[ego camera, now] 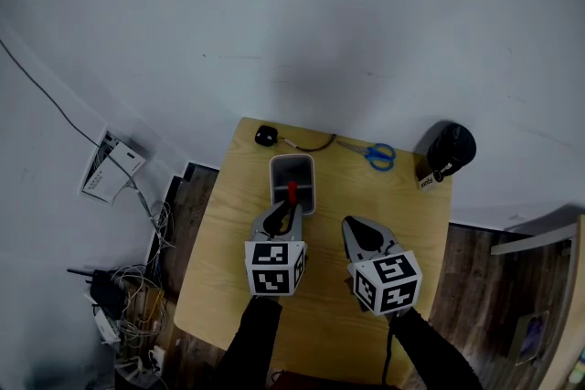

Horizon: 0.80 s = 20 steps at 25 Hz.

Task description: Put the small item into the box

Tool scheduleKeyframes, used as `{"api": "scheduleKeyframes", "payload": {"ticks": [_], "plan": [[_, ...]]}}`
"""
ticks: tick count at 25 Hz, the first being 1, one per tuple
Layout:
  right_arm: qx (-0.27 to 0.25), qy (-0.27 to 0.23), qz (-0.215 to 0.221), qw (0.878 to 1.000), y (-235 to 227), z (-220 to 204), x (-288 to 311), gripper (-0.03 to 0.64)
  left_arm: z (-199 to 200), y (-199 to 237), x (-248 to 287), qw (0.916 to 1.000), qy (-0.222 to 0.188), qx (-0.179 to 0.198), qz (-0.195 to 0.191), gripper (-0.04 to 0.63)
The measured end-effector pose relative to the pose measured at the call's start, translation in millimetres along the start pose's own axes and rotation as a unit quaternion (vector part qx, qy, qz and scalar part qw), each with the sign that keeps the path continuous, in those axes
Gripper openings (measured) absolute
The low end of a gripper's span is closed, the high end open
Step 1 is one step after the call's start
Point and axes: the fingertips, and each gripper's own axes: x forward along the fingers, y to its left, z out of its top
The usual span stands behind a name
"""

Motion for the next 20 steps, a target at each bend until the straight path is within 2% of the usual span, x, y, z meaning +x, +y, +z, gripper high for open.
{"api": "scheduleKeyframes", "payload": {"ticks": [20], "plan": [[0.007, 0.008, 0.001, 1.000, -0.3, -5.0, 2.7, 0.008, -7.8, 2.6, 4.4, 0.9998, 0.018, 0.000, 0.007, 0.067]]}}
